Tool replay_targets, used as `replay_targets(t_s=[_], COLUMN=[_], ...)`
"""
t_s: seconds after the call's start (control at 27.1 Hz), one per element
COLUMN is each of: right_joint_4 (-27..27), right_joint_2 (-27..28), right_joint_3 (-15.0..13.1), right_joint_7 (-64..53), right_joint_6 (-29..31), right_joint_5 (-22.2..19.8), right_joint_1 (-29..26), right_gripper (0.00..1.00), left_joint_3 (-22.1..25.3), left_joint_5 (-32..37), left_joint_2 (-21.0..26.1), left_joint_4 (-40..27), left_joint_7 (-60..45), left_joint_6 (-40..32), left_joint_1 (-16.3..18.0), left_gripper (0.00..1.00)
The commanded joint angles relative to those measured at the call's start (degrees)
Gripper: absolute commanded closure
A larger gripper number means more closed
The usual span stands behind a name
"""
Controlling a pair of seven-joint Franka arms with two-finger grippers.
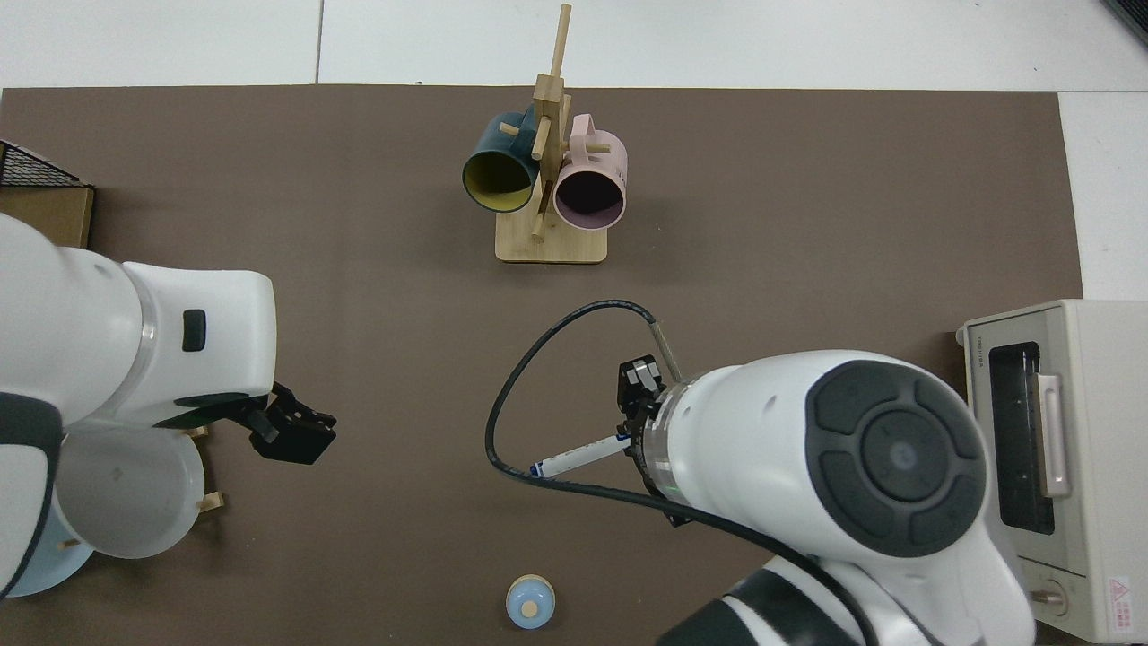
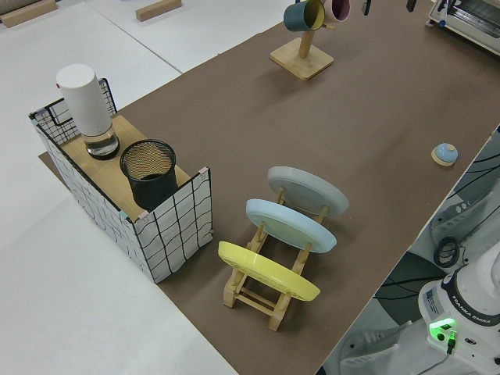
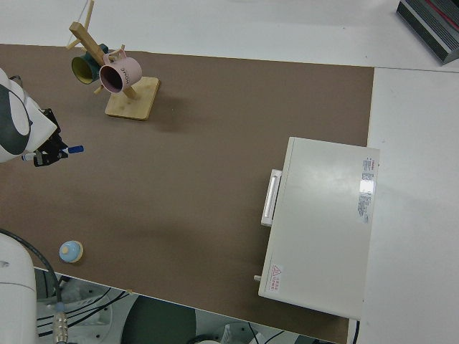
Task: Put markers into pen holder
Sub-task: 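Lift the marker with the right gripper while the left gripper approaches, then bring the marker to the middle while the left gripper reaches it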
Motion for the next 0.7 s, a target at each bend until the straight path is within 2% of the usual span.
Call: replay_targets(t_s=[0.0, 0.18, 0.37, 0.52, 0.66], right_joint_4=[1.0, 5.0, 6.7, 12.0, 13.8], right_joint_2=[1.1, 3.8, 5.5, 9.0, 10.3], right_joint_3=[0.0, 0.0, 0.0, 0.0, 0.0], right_joint_7=[2.3, 3.0, 3.3, 5.8, 6.1], right_joint_6=[1.1, 0.7, 1.0, 0.6, 0.7], right_joint_5=[-1.8, -1.9, -2.2, -2.2, -2.2], right_joint_1=[1.4, 2.7, 3.9, 4.3, 5.0], right_gripper=[1.0, 1.0, 1.0, 1.0, 1.0], left_joint_3=[0.7, 0.6, 0.5, 0.3, -0.8], left_joint_5=[-2.9, -3.9, -4.5, -6.0, -7.1], left_joint_2=[-0.6, -0.5, -1.0, -1.3, -2.0], left_joint_4=[-1.4, -3.0, -5.2, -6.4, -8.1], left_joint_7=[11.2, 13.2, 15.6, 15.2, 13.8], left_joint_6=[3.0, 6.3, 8.5, 8.6, 10.7], left_joint_1=[-0.8, -3.4, -4.5, -5.1, -5.9], left_gripper=[0.02, 0.08, 0.09, 0.1, 0.13])
